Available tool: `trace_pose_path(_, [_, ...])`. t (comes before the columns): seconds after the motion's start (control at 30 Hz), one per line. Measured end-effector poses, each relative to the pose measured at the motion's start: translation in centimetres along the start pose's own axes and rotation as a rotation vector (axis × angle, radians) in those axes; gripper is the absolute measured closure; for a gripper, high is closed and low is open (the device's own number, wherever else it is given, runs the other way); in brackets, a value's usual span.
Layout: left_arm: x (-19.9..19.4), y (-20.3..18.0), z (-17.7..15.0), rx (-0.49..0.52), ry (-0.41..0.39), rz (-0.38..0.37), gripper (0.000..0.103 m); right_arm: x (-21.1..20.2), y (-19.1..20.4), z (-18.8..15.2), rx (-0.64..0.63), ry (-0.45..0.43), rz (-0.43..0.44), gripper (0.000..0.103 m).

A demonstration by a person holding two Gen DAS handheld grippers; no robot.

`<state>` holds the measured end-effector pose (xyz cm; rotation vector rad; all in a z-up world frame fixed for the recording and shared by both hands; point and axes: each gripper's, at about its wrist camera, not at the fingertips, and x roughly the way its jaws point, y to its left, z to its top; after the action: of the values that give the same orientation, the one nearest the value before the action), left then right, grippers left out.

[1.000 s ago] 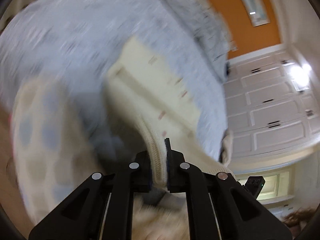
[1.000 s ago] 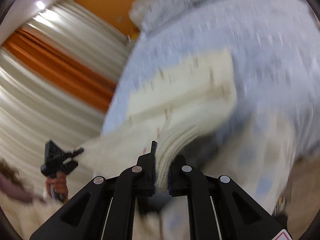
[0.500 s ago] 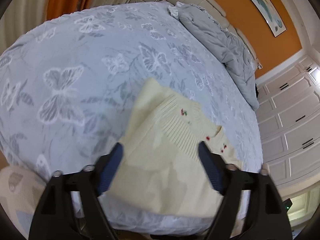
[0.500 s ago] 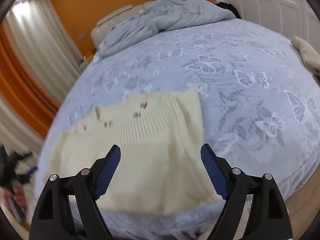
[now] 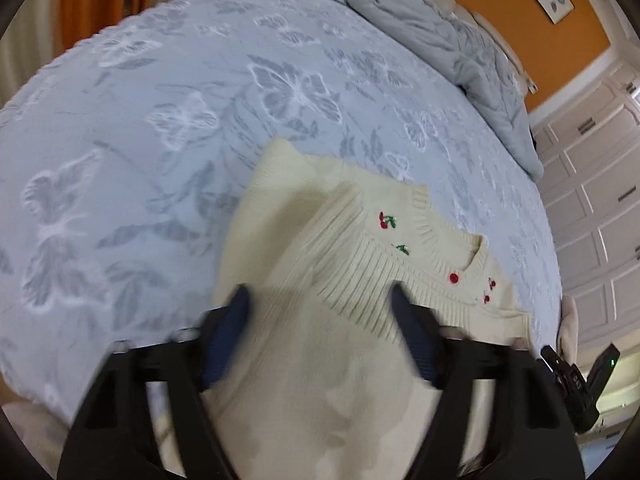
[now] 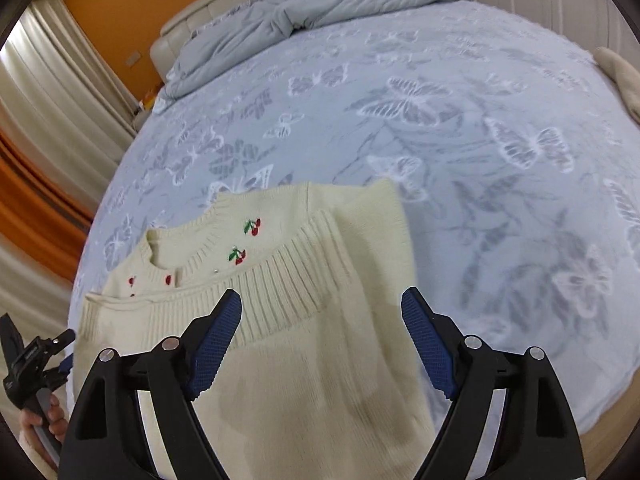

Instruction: Fold small clothes

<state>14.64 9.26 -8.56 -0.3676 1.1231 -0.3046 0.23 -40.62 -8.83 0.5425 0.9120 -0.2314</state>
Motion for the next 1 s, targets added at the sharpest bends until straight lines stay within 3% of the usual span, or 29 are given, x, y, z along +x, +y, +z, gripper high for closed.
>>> trace_pose_path(0.03, [0.8,-0.2,0.1,0.024,0.024,0.024,0.078,0.8,0.0,-0.1,0.001,0.026,0.012,0.057])
trace_pose_path(0.07, [1.2,-0.2,0.1,0.042,0.041,0.041,0.090,1.8,0.0,-0.4,-0.002,0.072,0.030,0.095])
trace_pose_path(0.13, [0.9,0.0,0.1,0.042,0.031,0.041,0.093,2.3,0.0,-0.9,0.001,0.113,0.027,0.095])
trace_pose_path(0.3, [-5.8,-1.0,1.1,0.032,-0.075,-0.110,0.093,-6.2,1.5,0.4,0.008,-0.093,0.215,0.096])
trace_pose_path(0.4, [-7.6,-2.5,3.7,0.064,-0.126,-0.117,0.093,-10.0,2.1,3.2,-0.004,-0.211,0.250,0.096])
trace_pose_path(0.47, [-7.2,-3.1,6.0,0.058,-0.151,-0.087,0.093,-9.7,2.0,5.5,0.008,-0.236,0.234,0.096])
trace_pose_path(0.53, [-5.4,-3.1,7.3,0.045,-0.138,-0.064,0.092,-7.2,1.4,6.9,0.013,-0.205,0.187,0.095])
trace_pose_path(0.63, [0.3,-2.7,7.9,0.030,-0.038,0.024,0.090,1.4,-1.4,6.9,0.117,-0.019,0.107,0.093])
trace_pose_path(0.73, [5.1,-1.9,6.1,0.082,0.034,0.217,0.082,6.0,-2.5,5.6,0.119,0.102,-0.033,0.088])
trace_pose_path(0.77, [5.4,-1.7,5.6,0.097,0.032,0.239,0.080,5.4,-2.3,5.2,0.116,0.065,-0.032,0.088])
trace_pose_path(0.83, [4.3,-1.2,5.2,0.076,0.011,0.211,0.061,3.1,-1.4,4.9,0.085,0.001,-0.074,0.074])
trace_pose_path(0.87, [3.1,-1.0,5.0,0.060,-0.007,0.199,0.057,2.1,-0.9,4.8,0.065,-0.022,-0.088,0.068])
trace_pose_path(0.9, [2.2,-1.0,4.8,0.054,-0.028,0.199,0.050,0.4,0.0,4.3,0.036,-0.062,-0.091,0.066])
trace_pose_path(0.97, [-0.7,-1.1,3.8,0.043,-0.093,0.174,0.048,-1.7,1.9,3.1,-0.021,-0.098,-0.034,0.066])
trace_pose_path(1.0, [-2.2,-1.4,3.0,0.040,-0.108,0.126,0.048,-2.2,3.2,2.2,-0.052,-0.094,0.001,0.066])
